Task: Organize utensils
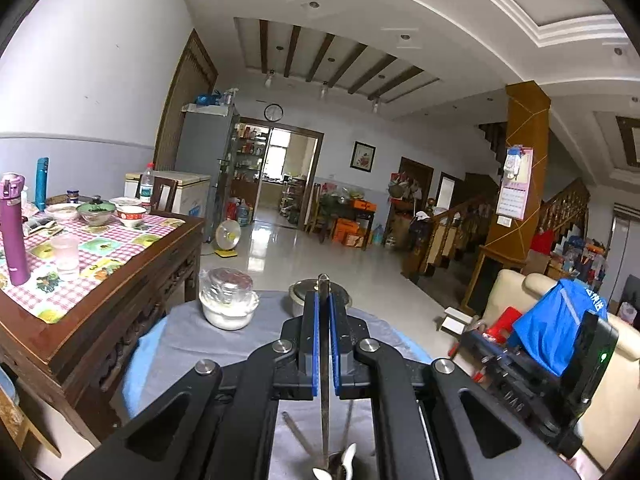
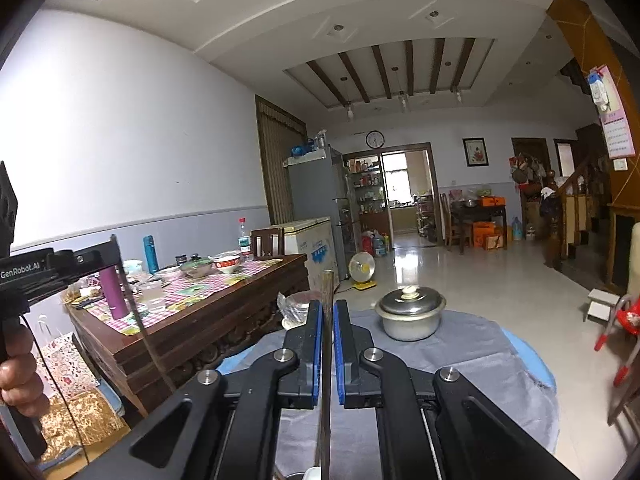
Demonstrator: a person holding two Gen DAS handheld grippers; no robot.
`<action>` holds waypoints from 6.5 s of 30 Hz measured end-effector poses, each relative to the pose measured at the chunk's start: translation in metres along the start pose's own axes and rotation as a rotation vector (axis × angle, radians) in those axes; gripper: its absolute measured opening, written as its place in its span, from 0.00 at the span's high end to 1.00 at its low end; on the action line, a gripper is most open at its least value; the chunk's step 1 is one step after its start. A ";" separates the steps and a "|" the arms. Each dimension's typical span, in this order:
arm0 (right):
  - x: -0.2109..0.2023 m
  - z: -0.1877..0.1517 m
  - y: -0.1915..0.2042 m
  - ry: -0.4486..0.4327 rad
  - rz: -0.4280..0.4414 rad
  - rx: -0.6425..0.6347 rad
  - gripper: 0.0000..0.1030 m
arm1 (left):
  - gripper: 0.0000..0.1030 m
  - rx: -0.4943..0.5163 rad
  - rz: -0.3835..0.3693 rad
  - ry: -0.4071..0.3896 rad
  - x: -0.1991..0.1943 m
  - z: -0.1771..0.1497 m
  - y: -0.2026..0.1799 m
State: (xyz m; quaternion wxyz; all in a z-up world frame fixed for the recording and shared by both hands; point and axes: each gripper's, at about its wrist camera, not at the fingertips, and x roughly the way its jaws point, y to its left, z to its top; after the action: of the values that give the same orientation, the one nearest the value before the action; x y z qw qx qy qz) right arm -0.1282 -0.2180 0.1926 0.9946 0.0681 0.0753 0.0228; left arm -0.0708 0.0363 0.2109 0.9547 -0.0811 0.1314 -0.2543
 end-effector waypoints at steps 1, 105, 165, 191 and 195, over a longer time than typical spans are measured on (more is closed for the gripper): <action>0.002 -0.003 0.002 0.006 0.004 -0.001 0.94 | 0.95 0.000 -0.001 0.003 0.003 -0.002 -0.003; 0.016 -0.055 0.002 0.082 -0.030 0.080 0.94 | 0.95 -0.074 0.091 0.213 0.069 -0.088 -0.011; 0.021 -0.083 -0.047 0.135 -0.008 0.307 0.84 | 0.21 -0.016 0.222 0.216 0.049 -0.110 -0.003; -0.020 -0.100 -0.039 0.278 -0.125 0.222 0.41 | 0.09 0.122 0.444 0.232 -0.009 -0.135 0.012; -0.028 -0.104 -0.038 0.298 -0.119 0.218 0.40 | 0.09 0.118 0.467 0.231 -0.011 -0.139 0.011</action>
State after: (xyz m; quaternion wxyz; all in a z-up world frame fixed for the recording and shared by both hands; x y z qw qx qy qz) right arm -0.1701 -0.2435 0.0893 0.9587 0.1669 0.2276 -0.0346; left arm -0.1157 0.0396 0.0785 0.9692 0.0367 0.2398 -0.0420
